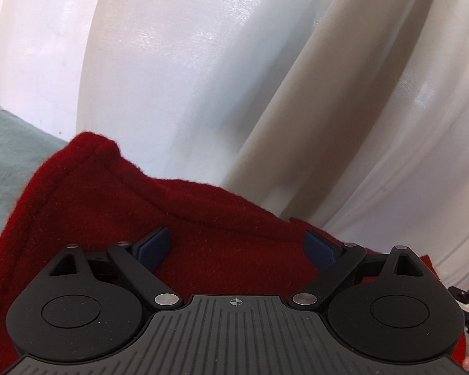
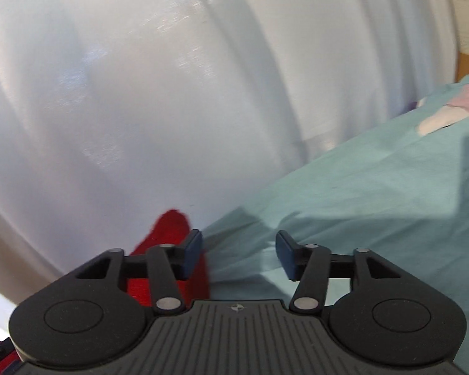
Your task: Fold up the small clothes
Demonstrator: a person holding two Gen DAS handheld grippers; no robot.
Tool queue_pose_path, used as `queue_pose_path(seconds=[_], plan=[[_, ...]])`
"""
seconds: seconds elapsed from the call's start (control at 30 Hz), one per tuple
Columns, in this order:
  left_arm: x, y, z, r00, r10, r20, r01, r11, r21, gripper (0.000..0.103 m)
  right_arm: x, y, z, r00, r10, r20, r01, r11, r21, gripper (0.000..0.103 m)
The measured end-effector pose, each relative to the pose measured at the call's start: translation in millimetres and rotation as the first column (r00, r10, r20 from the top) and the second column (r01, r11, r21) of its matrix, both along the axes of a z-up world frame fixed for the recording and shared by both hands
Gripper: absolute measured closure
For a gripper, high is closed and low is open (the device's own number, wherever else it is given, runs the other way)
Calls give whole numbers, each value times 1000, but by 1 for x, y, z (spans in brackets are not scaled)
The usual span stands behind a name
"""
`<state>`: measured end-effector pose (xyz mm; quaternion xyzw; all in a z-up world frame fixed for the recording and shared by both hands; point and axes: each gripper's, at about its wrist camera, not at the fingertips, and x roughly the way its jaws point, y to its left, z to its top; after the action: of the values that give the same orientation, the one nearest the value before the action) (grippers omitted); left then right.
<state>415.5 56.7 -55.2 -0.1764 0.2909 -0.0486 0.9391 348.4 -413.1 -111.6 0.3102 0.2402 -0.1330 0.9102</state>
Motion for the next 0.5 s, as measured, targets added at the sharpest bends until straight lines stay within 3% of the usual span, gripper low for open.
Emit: queue_pose_path(seconds=[0.1,0.13,0.23,0.33,0.43,0.5], plan=[[-17,18,14,999,49,12,-49,998,37,6,-32,7,12,999,32,-33,-38,981,-190,49],[-25,27,18,995,95,21,-96,994,51,2,-46,13,17,998,57,-7,-57,969,-239,49],[-52,55,25,975,214,50,-217,974,70,1,-93,30,35,991,120,53,-96,939,-331,49],[-70,62,31,970,234,61,-236,971,36,1,-104,55,50,973,209,99,-163,923,-350,49],[-73,43,37,985,144,93,-147,989,22,1,-93,89,54,933,338,127,-285,905,-315,49],[-65,28,28,993,88,73,-91,995,42,0,-87,124,54,894,431,122,-387,881,-273,49]])
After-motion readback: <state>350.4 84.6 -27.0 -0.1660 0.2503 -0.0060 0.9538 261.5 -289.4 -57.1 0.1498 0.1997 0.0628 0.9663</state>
